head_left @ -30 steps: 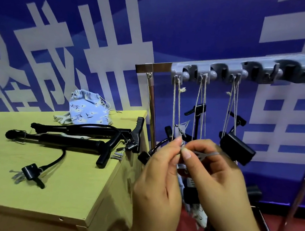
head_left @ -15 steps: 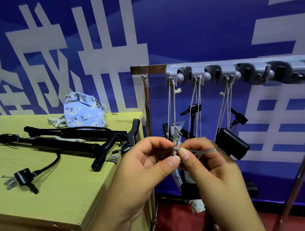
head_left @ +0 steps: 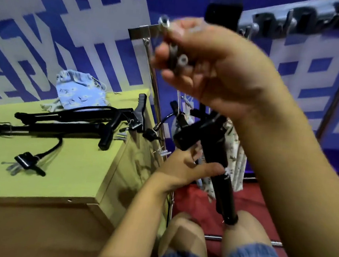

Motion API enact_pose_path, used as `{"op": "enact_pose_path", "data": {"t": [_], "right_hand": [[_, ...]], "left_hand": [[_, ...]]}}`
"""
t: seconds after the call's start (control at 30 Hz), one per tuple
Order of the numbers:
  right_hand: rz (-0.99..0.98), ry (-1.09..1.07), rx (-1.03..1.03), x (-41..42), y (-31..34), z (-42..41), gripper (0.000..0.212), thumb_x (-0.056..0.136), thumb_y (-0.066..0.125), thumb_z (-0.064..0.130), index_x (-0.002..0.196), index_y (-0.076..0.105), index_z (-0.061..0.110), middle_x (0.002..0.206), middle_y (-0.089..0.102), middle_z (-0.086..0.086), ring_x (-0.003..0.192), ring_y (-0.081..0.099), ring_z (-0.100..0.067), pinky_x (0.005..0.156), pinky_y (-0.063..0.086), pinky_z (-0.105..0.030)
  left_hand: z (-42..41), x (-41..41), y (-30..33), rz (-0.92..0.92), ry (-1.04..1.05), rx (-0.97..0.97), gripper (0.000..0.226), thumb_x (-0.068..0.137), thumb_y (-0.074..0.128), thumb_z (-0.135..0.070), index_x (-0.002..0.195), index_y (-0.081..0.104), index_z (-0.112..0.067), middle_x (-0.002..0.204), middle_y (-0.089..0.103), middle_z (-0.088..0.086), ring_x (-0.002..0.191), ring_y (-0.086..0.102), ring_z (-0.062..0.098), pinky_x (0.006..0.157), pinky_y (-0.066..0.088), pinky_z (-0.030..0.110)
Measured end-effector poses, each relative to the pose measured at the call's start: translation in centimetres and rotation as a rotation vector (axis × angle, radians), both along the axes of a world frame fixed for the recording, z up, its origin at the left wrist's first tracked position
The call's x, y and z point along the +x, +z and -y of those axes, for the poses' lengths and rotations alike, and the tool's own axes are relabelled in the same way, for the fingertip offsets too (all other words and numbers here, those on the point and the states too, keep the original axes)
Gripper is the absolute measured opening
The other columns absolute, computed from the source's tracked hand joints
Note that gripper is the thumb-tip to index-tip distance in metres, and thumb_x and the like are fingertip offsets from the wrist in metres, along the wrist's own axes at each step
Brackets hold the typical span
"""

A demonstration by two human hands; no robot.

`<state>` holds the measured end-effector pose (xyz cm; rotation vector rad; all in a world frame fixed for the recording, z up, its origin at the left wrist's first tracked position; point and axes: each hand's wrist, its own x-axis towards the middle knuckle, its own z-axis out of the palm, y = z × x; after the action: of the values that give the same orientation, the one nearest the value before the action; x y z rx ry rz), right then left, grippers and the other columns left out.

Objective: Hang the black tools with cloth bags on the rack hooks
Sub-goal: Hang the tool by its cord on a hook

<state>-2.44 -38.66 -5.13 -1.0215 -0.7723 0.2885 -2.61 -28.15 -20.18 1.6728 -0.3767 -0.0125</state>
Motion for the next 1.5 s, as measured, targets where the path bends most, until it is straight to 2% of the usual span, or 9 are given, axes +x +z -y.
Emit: {"op": "enact_pose_path", "data": {"t": [0.2,0.4,0.6,0.77,0.93,1.07,1.2,1.33,1.5], "right_hand": [[-0.077,0.117,0.070,0.4,2.0,2.1,0.027,0.096,0.036,0.018,0.095,0.058,0.003,0.081,0.071,-0.008,0.084,0.068,-0.020,0.065,0.056,-0.024],[0.045,-0.507,-0.268,2.3,-5.4,5.8,0.052,0.069,0.051,0.072,0.098,0.062,0.030,0.098,0.073,0.005,0.096,0.068,-0.009,0.076,0.054,-0.028],[0.166,-0.305,-0.539,2.3,-11.6,-0.8,0.031,0.071,0.078,0.022,0.092,0.056,0.030,0.077,0.066,0.030,0.078,0.061,0.011,0.077,0.048,-0.015],[0.054,-0.357,-0.324,5.2,-9.9,-2.5,0.026,0.066,0.076,0.008,0.077,0.056,0.020,0.059,0.063,-0.005,0.057,0.060,-0.023,0.060,0.049,-0.041],[-0.058,-0.359,-0.298,7.6,-10.0,-3.0,0.021,0.075,0.070,-0.003,0.085,0.056,0.010,0.062,0.058,-0.013,0.053,0.057,-0.029,0.067,0.051,-0.054],[-0.099,-0.332,-0.322,9.0,-10.8,-4.1,0.025,0.075,0.069,0.000,0.072,0.057,0.021,0.058,0.058,-0.014,0.050,0.054,-0.031,0.060,0.048,-0.051],[-0.126,-0.364,-0.316,9.6,-11.1,-4.3,0.022,0.071,0.072,0.000,0.078,0.061,0.018,0.061,0.063,-0.011,0.055,0.063,-0.024,0.060,0.048,-0.041],[-0.133,-0.345,-0.324,9.4,-10.7,-4.3,0.026,0.053,0.083,0.021,0.071,0.065,0.023,0.063,0.065,-0.011,0.057,0.065,-0.023,0.059,0.051,-0.038],[-0.144,-0.333,-0.314,8.7,-10.5,-3.8,0.029,0.052,0.088,0.023,0.071,0.065,0.024,0.065,0.066,-0.011,0.059,0.066,-0.023,0.062,0.054,-0.039]], "left_hand": [[1.6,0.8,2.3,0.118,0.236,-0.259,0.036,0.068,0.076,-0.021,0.094,0.055,-0.009,0.073,0.070,0.003,0.070,0.067,0.023,0.077,0.055,0.037],[-2.0,1.1,8.8,0.238,0.405,-0.263,0.018,0.085,0.065,-0.010,0.094,0.051,-0.015,0.064,0.065,-0.004,0.057,0.064,0.013,0.059,0.055,0.029],[-3.0,2.4,14.0,0.216,0.345,-0.186,0.013,0.090,0.060,-0.022,0.080,0.057,-0.014,0.071,0.062,0.005,0.066,0.065,0.018,0.071,0.054,0.034],[-11.7,5.9,17.7,0.148,0.455,0.285,0.036,0.095,0.043,-0.044,0.096,0.063,-0.015,0.102,0.066,0.006,0.094,0.064,0.017,0.085,0.054,0.035],[-24.1,13.4,15.1,-0.110,0.882,1.072,0.029,0.097,0.044,-0.018,0.112,0.063,-0.003,0.108,0.062,0.015,0.095,0.058,0.033,0.073,0.048,0.035],[-28.8,17.7,10.5,-0.328,0.788,1.462,0.029,0.092,0.045,-0.015,0.072,0.062,-0.004,0.075,0.059,0.015,0.085,0.054,0.036,0.078,0.045,0.040],[-29.4,20.4,6.5,-0.468,0.784,1.424,0.036,0.079,0.067,-0.044,0.081,0.056,-0.010,0.084,0.058,0.009,0.085,0.054,0.028,0.073,0.041,0.030],[-29.8,22.1,6.6,-0.360,0.947,1.411,0.021,0.081,0.065,-0.016,0.097,0.065,-0.002,0.102,0.065,0.016,0.099,0.061,0.033,0.076,0.048,0.034],[-30.8,20.6,11.5,-0.032,1.334,0.688,0.029,0.094,0.046,-0.017,0.115,0.057,0.001,0.113,0.061,0.020,0.106,0.057,0.035,0.085,0.046,0.039]]}}
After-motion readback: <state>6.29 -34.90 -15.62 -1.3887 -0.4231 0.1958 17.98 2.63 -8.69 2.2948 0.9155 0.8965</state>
